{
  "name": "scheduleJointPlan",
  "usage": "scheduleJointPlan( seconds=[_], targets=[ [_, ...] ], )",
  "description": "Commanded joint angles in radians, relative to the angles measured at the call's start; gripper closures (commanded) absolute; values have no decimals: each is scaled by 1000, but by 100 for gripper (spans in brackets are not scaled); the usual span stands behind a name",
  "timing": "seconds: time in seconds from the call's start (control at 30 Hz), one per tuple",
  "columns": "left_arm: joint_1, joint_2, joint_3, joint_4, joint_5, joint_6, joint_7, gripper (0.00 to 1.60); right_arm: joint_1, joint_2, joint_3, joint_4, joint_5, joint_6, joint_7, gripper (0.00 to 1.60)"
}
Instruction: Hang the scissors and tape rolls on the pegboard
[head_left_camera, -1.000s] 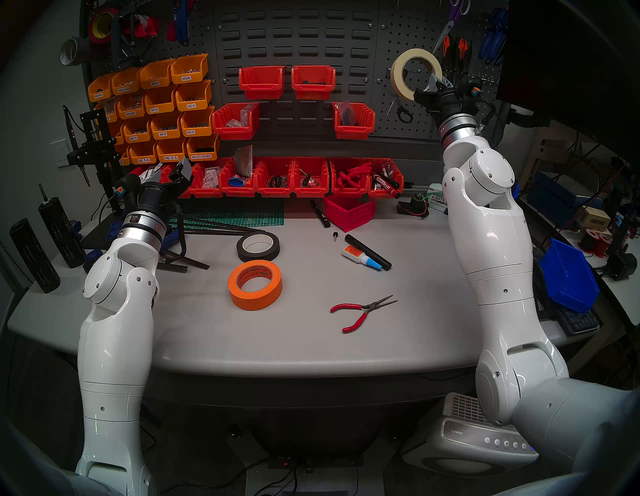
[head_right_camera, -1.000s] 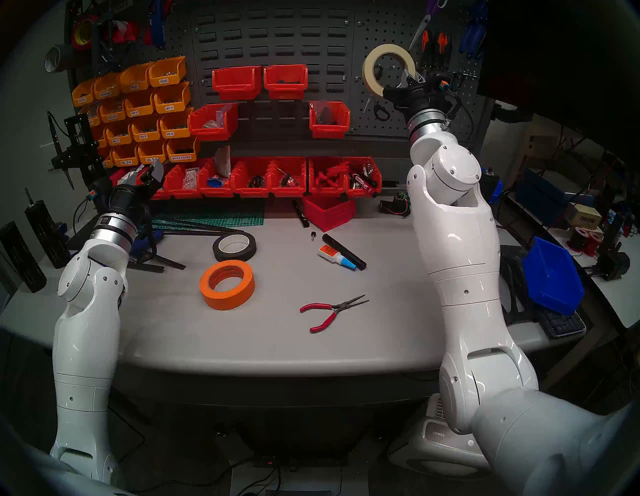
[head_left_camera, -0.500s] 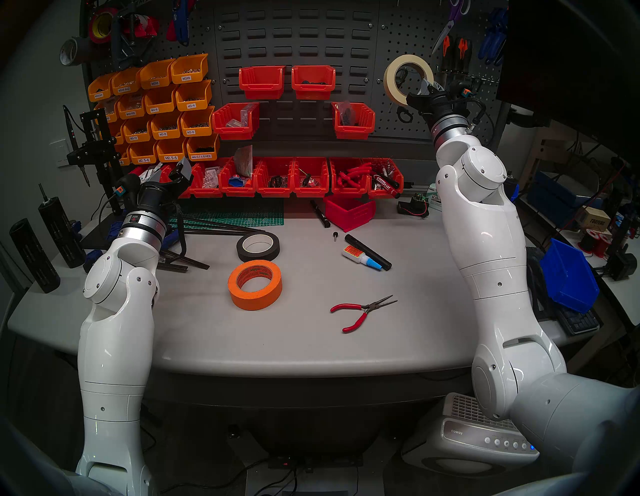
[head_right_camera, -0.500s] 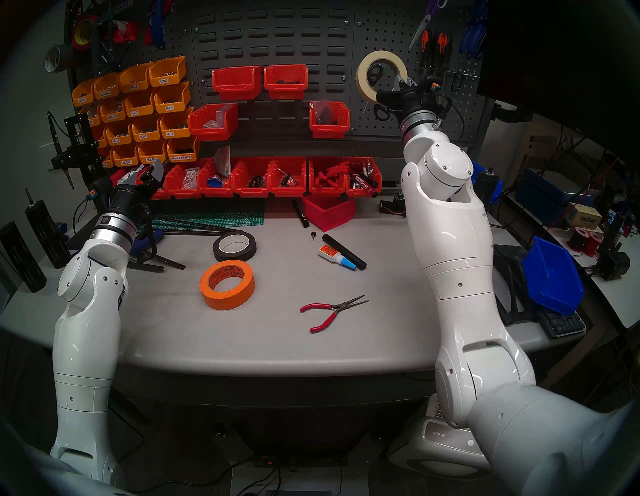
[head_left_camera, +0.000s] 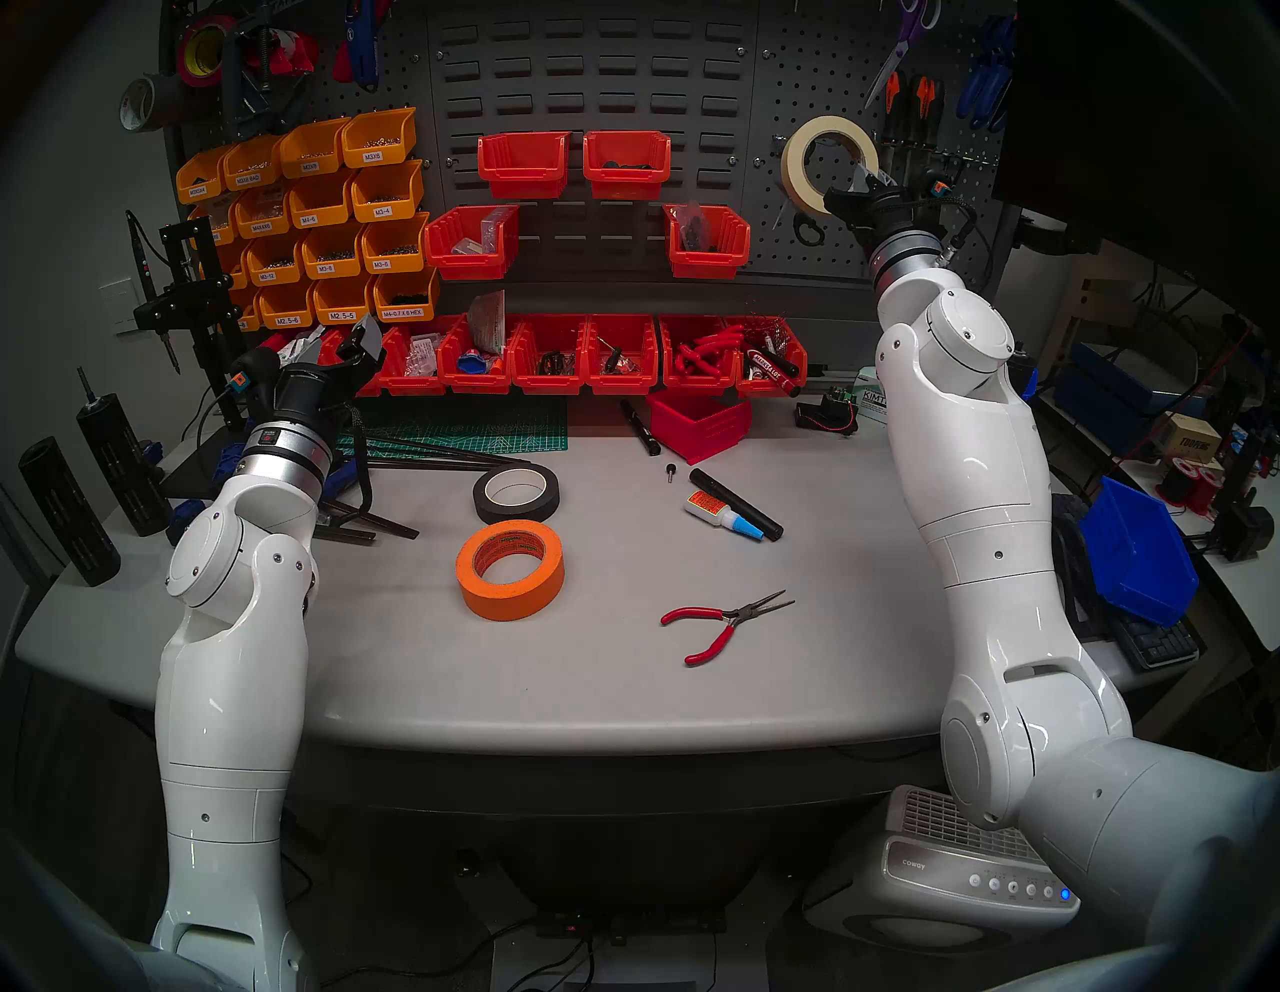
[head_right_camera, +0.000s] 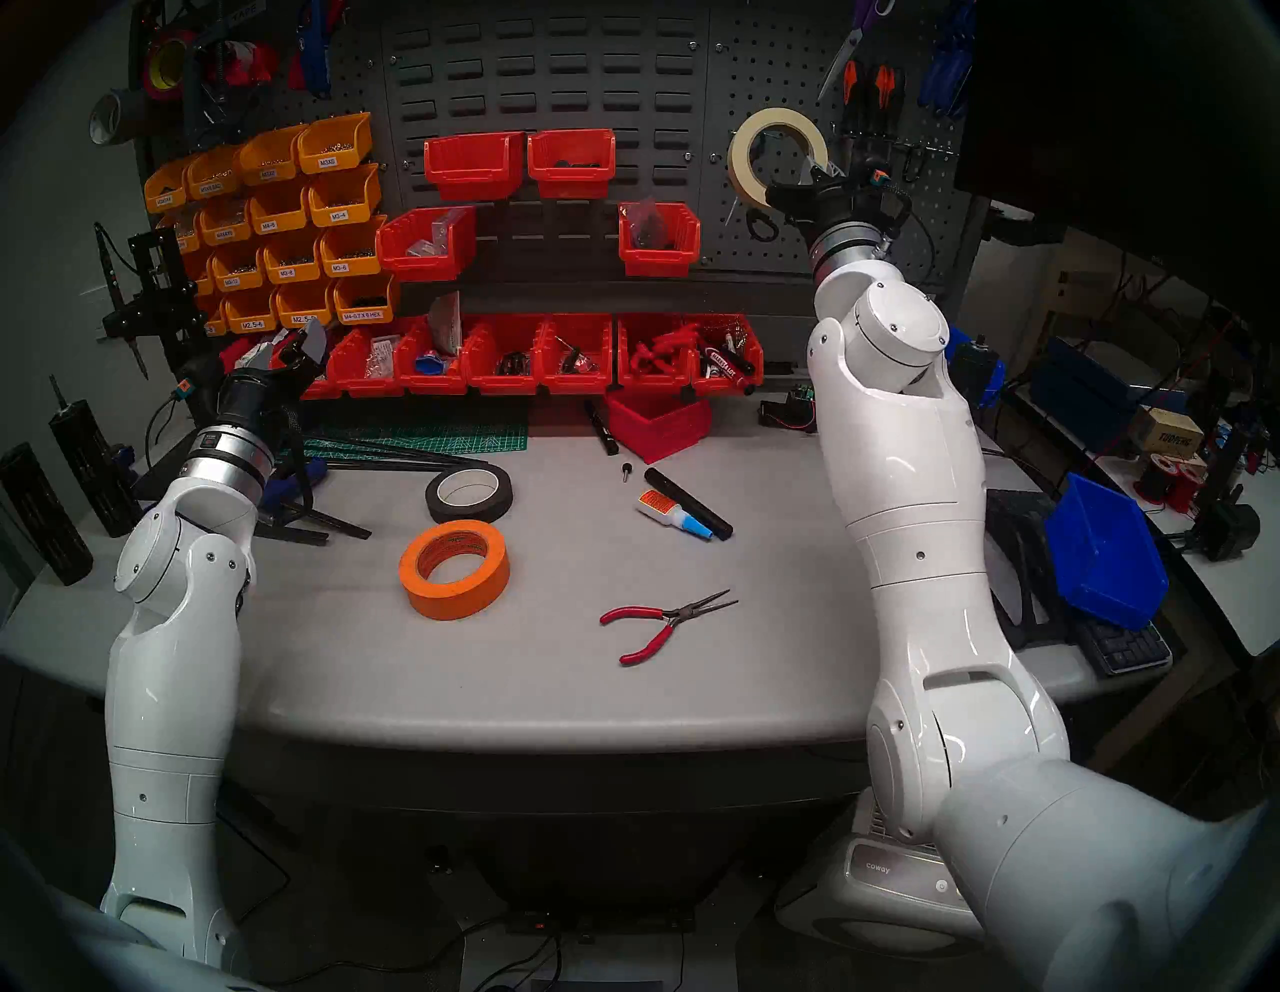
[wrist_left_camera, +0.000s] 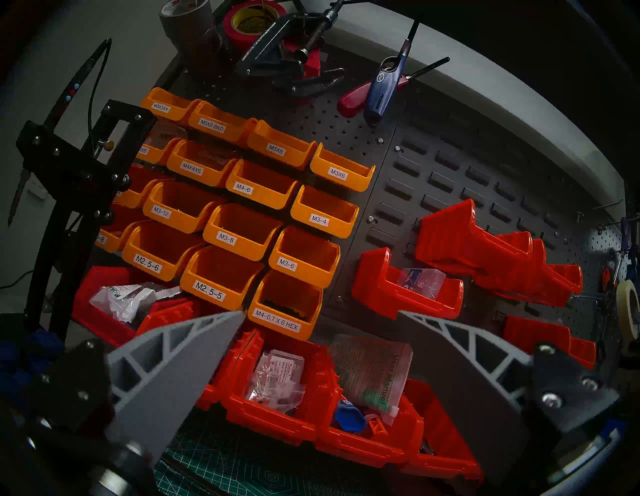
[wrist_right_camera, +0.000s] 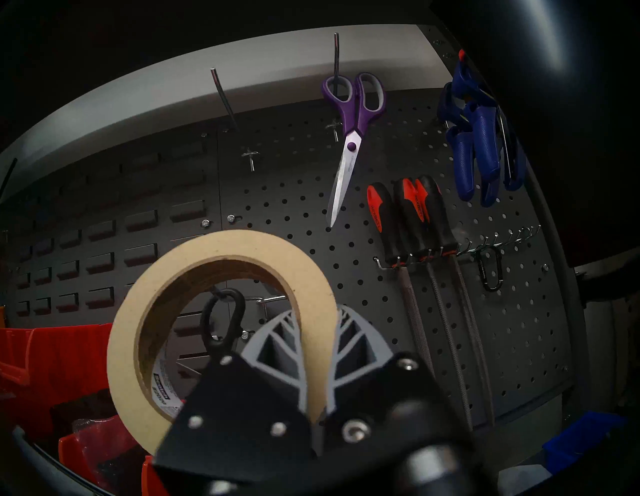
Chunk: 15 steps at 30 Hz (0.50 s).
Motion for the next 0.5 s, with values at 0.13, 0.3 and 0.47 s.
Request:
scheduleJointPlan(
  seconds=[0.13,0.3,0.47],
  targets=[
    [-30,-2,-10,-40,-9,-17,-3,0,71,-10,18,-1,19,-29,16,160],
    [-30,-2,-13,-44,-17,-14,-4,0,60,-4,24,-17,35,-27,35,160],
    [-32,2,-9,-44,-20,-12,-4,0,50,9,22,-33,42,-8,52,160]
  ],
)
